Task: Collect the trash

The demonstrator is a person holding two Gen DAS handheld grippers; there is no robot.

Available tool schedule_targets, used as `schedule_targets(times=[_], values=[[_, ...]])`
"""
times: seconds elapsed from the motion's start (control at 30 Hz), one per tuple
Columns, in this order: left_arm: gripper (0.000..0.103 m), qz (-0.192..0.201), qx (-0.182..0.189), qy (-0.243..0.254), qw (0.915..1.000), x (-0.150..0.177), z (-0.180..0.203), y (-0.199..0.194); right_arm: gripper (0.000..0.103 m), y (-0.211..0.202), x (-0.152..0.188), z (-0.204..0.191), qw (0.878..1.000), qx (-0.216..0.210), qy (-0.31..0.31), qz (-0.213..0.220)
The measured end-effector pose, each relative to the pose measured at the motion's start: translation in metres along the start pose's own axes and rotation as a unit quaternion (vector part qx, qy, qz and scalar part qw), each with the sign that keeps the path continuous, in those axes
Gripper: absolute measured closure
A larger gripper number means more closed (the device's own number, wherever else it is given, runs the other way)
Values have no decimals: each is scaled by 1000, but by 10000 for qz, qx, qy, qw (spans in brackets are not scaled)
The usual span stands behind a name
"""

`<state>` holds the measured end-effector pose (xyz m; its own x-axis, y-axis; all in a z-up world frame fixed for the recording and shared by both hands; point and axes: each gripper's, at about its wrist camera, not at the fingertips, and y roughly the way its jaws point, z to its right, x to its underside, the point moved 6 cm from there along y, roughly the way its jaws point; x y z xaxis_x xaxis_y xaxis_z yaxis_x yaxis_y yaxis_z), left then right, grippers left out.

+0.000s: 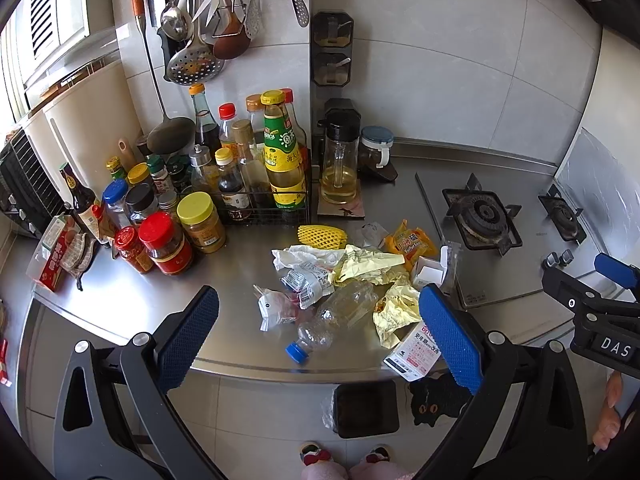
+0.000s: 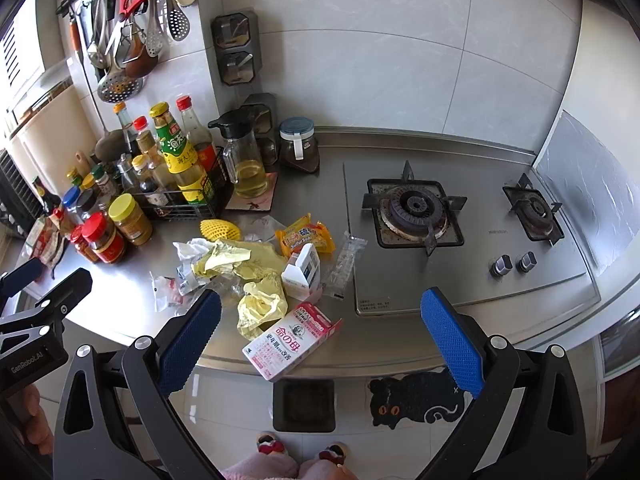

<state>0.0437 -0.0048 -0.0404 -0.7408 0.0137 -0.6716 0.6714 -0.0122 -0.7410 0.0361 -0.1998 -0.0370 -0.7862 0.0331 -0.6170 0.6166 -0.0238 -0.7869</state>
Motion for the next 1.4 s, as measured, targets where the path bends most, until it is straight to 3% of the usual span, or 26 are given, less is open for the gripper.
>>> schedule_targets(times=[1.4], values=[[8, -3, -20, 23, 10000, 1, -1, -1, 3, 2, 1, 4, 10000, -47, 29, -16]])
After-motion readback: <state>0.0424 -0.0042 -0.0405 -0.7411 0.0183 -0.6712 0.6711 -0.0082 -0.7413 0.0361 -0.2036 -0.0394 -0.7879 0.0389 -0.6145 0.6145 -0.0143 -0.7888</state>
